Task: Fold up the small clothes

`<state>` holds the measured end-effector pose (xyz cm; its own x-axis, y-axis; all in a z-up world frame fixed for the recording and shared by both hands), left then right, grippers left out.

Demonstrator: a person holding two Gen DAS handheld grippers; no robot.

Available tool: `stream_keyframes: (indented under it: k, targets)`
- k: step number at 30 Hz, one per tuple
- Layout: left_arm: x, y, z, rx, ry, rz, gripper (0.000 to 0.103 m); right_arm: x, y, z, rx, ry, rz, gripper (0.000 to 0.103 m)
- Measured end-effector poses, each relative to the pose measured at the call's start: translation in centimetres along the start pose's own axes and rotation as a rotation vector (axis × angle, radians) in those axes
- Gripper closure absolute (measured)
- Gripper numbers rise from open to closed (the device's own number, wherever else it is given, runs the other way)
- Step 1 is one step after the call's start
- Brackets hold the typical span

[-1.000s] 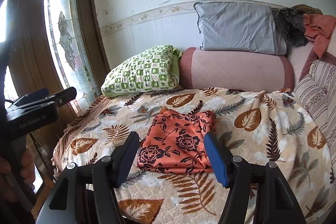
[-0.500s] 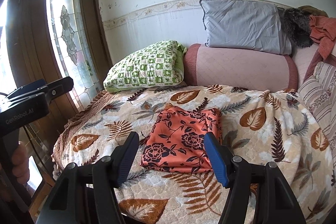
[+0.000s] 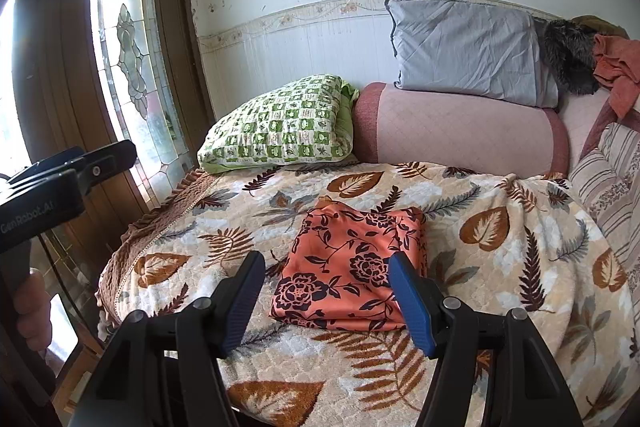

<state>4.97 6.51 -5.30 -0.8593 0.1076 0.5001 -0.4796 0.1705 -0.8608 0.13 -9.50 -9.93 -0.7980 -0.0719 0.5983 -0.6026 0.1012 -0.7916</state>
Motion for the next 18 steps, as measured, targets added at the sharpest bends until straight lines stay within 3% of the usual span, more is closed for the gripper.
stream_keyframes:
  k: [10,18]
  targets:
    - [-0.2,0.1,-0.4,0.015,0.01,-0.001,0.007,-0.8,0.1,-0.8,0.016,-0.005,-0.017,0.035]
    - [-2.7,0.2,-1.0,0.09,0.112,-0.019,0.004,-2.0,0.1,0.0,0.021,0.001,-0.021,0.035]
Point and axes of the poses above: each gripper's, at about its wrist camera, not at the fingertips, and x roughly against the way its jaws point, z to its right, y to its underside, the point moved 4 cm from there along -x, roughly the way its jaws point, and after that the axes turned 3 degrees about -z, right-handed, at the moved point
